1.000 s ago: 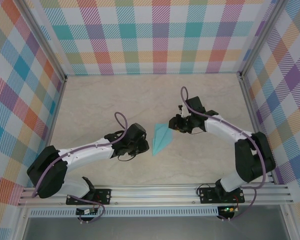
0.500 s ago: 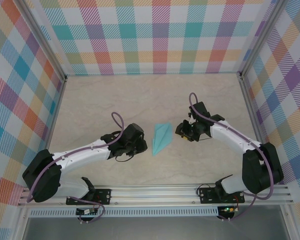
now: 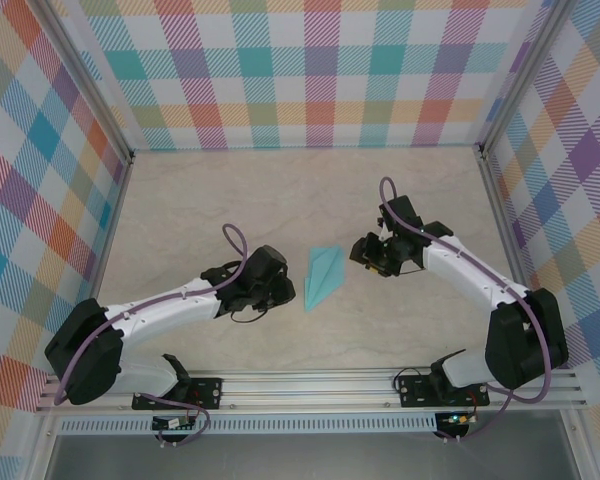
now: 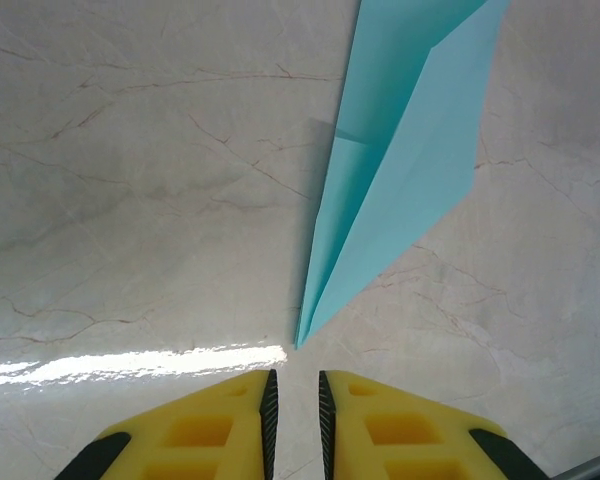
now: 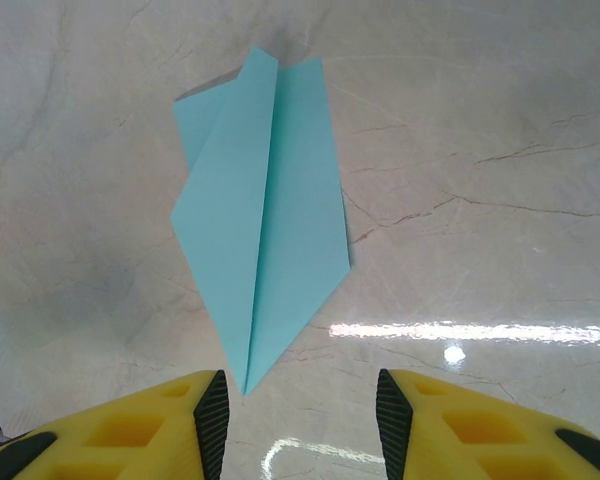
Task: Fold a paper plane with a square sheet of paper (pick it up from the middle)
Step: Fourth fold the wing at the center of the table, then turn over the paper at the center of the table.
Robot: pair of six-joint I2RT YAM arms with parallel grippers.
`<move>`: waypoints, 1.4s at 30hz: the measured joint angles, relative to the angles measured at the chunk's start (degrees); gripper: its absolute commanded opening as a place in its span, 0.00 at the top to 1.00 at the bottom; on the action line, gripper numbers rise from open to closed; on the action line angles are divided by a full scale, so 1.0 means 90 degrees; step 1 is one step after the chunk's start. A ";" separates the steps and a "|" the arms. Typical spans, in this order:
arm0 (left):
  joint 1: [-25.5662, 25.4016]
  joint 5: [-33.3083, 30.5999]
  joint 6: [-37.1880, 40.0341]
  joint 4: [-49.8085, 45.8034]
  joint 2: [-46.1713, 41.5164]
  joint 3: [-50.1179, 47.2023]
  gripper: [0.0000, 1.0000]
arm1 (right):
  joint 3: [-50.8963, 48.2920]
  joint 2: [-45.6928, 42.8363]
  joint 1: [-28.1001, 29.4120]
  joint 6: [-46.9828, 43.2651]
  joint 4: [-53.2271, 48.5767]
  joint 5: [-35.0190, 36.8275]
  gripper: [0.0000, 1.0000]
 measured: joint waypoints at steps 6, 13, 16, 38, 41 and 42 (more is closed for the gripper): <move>0.0444 0.0784 0.0165 0.0704 0.0767 0.0136 0.79 | -0.1173 -0.0002 0.0022 0.0192 0.0928 -0.0321 0.56; 0.0551 0.1277 0.0534 0.0903 0.2076 0.1447 0.82 | -0.1608 0.0121 0.0044 0.0350 0.1404 -0.0653 0.58; 0.0614 0.1365 0.0646 0.0957 0.2477 0.1768 0.82 | -0.1416 0.0483 0.0044 0.0352 0.1661 -0.0937 0.59; 0.0780 0.1343 0.1047 0.0420 0.3453 0.2295 0.82 | -0.0996 0.1795 0.0044 0.0573 0.2448 -0.1413 0.63; 0.0797 0.1319 0.1066 0.0403 0.3563 0.2295 0.82 | -0.0996 0.1846 0.0044 0.0602 0.2526 -0.1464 0.63; 0.0797 0.1316 0.1076 0.0403 0.3599 0.2295 0.82 | -0.0996 0.1863 0.0044 0.0617 0.2565 -0.1484 0.63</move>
